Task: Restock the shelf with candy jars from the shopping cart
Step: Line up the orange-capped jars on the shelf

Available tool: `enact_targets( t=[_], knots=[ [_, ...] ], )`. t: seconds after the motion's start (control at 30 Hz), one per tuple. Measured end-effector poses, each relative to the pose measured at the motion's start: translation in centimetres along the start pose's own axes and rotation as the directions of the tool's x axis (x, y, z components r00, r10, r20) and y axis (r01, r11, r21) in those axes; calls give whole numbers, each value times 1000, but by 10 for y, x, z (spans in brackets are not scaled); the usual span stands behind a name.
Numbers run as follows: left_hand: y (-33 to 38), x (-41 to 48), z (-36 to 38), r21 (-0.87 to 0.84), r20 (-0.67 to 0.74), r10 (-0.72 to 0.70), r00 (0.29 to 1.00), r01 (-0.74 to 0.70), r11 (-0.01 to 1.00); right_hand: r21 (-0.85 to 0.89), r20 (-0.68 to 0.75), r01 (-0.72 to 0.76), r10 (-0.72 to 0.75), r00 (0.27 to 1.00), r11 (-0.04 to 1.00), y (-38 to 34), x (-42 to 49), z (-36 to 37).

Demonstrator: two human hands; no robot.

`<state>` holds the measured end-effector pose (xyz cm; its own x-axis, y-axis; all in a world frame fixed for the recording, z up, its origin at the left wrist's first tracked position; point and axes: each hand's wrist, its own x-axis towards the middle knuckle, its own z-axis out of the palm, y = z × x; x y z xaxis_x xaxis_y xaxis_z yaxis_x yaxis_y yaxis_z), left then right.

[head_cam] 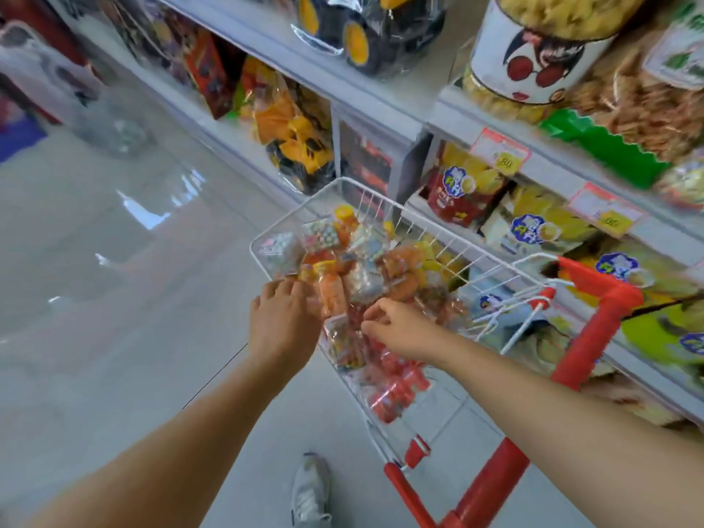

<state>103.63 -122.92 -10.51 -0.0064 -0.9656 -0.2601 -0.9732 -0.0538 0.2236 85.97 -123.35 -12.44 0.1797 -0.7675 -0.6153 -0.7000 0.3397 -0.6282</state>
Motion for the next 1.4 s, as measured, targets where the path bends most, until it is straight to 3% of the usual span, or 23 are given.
enact_targets(
  t=[0.13,0.3,0.4,0.53,0.77,0.83,0.93,1.0,1.1,1.17,1.2,1.27,1.4],
  knots=[
    [-23,-1,7,-20,8,23,1000,-22,1000,-2,59,-45,45,997,999,-5,24,37],
    [-34,-3,12,-67,37,36,999,-34,997,-29,26,-77,77,997,997,-3,36,53],
    [-37,-5,12,-102,31,41,999,-37,994,-91,-102,-49,40,994,995,-8,32,52],
    [-44,-3,13,-159,21,53,998,-49,986,-123,-351,-80,32,936,989,-28,41,44],
    [-52,2,14,-249,9,72,997,-67,966,-249,-451,-128,2,893,960,-41,58,51],
    [-53,4,13,-273,2,72,997,-69,960,-216,-425,-79,-20,905,973,-37,61,49],
    [-48,7,8,-353,-12,8,1000,-12,935,0,-364,72,-67,929,997,-34,54,39],
    [-43,10,4,-523,4,-99,995,87,848,193,-271,206,-149,951,959,-33,47,27],
    [-32,13,-5,-864,186,-149,971,234,446,380,-53,305,-308,950,873,-36,39,13],
    [-25,15,-11,-922,297,-111,948,315,224,414,53,302,-354,934,859,-40,37,8],
    [-23,17,-12,-932,311,-119,943,327,159,417,80,297,-359,930,859,-42,37,7],
    [-25,19,-14,-943,301,-177,937,320,94,370,64,311,-358,931,875,-47,41,7],
    [-43,23,-13,-945,313,-344,885,327,-18,14,-239,312,-300,924,950,-60,56,11]
  ],
)
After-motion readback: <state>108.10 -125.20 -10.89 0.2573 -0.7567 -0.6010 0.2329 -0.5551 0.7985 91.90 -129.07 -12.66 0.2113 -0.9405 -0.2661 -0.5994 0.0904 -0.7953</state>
